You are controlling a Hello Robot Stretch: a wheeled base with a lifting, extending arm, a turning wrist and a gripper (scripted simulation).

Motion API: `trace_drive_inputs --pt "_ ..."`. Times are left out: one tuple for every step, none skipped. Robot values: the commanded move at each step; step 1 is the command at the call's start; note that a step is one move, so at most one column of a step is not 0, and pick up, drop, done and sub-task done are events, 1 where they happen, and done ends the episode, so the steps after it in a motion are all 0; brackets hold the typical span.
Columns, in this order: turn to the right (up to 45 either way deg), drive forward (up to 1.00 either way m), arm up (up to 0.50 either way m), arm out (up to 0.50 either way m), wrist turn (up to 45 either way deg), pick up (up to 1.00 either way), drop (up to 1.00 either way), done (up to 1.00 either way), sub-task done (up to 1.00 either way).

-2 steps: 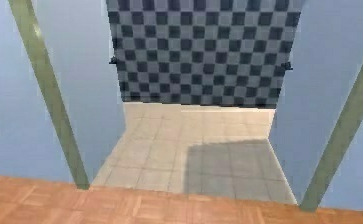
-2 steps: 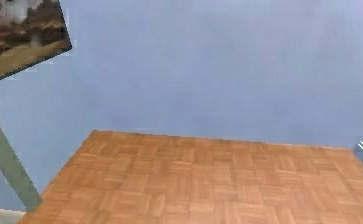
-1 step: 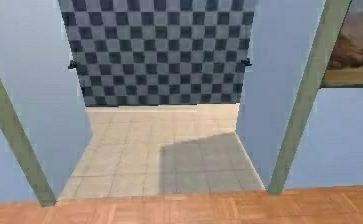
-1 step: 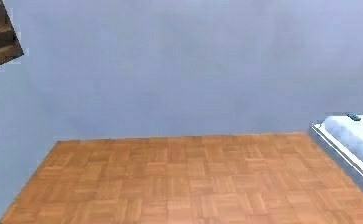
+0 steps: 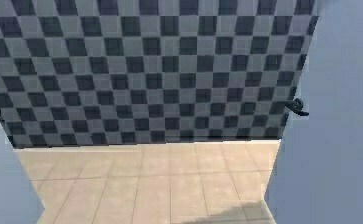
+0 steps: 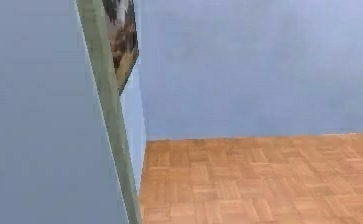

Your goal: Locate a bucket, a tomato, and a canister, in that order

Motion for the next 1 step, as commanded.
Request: trace_drive_inputs --pt "0.0 1.0 0.0 0.0 0.0 0.0 0.0 0.0 0.0"
